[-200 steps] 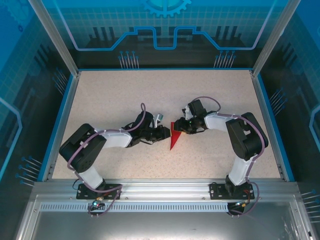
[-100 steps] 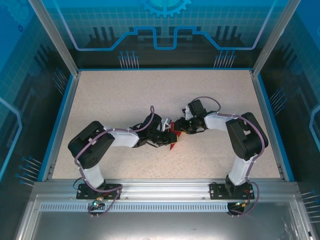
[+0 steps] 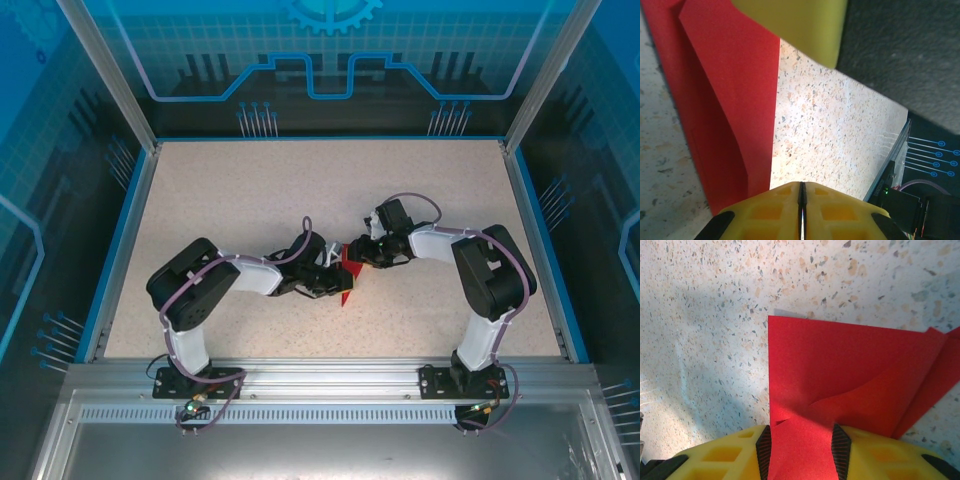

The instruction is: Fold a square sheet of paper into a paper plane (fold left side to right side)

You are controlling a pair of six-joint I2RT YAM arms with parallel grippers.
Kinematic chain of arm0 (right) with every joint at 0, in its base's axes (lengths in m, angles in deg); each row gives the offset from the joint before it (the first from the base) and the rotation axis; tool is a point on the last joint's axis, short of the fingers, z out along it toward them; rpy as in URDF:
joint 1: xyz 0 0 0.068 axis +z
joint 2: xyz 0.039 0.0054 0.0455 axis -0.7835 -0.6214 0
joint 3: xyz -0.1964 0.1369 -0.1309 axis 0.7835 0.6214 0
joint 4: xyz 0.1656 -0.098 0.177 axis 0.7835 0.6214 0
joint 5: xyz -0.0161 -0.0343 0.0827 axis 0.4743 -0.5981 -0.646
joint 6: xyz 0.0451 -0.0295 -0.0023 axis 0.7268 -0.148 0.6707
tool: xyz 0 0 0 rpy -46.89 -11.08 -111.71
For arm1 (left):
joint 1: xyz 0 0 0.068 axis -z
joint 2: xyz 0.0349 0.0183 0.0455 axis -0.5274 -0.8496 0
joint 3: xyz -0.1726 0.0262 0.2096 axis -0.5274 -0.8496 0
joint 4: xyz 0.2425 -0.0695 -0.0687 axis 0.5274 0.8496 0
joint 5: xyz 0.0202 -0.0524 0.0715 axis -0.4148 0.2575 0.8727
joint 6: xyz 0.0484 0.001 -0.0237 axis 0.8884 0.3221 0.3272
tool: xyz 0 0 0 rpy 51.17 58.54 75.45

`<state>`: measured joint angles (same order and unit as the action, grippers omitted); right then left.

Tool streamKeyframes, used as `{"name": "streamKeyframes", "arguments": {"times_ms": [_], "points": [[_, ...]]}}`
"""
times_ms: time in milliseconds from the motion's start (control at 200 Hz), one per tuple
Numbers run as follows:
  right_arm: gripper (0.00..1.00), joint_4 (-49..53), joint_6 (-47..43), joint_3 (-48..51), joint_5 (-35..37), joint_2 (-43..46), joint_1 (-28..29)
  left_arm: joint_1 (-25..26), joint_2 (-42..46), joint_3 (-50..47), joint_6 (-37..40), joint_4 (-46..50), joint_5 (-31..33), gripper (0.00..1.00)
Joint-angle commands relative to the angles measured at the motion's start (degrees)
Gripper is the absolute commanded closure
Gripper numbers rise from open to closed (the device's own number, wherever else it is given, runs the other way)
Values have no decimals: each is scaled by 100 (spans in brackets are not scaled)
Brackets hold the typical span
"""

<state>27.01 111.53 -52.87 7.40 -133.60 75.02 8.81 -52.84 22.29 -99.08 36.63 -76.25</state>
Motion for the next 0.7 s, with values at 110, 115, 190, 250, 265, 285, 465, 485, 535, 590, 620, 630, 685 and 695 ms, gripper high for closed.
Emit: {"name": "streamKeyframes", "arguments": {"times_ms": [110, 115, 190, 250, 265, 285, 465, 485, 535, 590, 620, 630, 685, 695], "points": [[58, 654, -114, 140, 363, -257, -6, 43, -186, -84, -38, 6, 22, 88], [58, 654, -114, 140, 363, -252, -6, 41, -189, -82, -37, 4, 21, 89], [58, 657, -123, 126, 363, -252, -6, 51, -216, -102, -46, 2, 36, 88], [58, 671, -123, 118, 354, -248, -10, 53, -226, -145, -61, -6, 42, 88], [58, 671, -127, 114, 347, -255, -7, 52, -228, -143, -55, -6, 45, 89], [58, 672, -123, 113, 356, -254, -7, 50, -234, -165, -65, -13, 55, 88], [58, 689, -129, 104, 358, -260, -2, 57, -245, -245, -81, -23, 103, 89], [58, 693, -131, 99, 363, -261, -4, 56, -246, -247, -81, -16, 107, 89], [58, 689, -131, 96, 363, -267, 2, 62, -252, -255, -88, -6, 114, 88], [58, 697, -131, 96, 350, -272, -4, 65, -269, -267, -87, -7, 114, 88], [58, 690, -134, 99, 347, -269, 2, 70, -283, -264, -81, 2, 111, 89], [58, 683, -139, 92, 340, -266, 2, 74, -286, -267, -81, 0, 110, 89], [58, 636, -149, 93, 298, -257, 2, 101, -303, -261, -85, 4, 110, 88], [58, 625, -149, 102, 281, -245, -2, 108, -309, -262, -84, 14, 109, 88]]}}
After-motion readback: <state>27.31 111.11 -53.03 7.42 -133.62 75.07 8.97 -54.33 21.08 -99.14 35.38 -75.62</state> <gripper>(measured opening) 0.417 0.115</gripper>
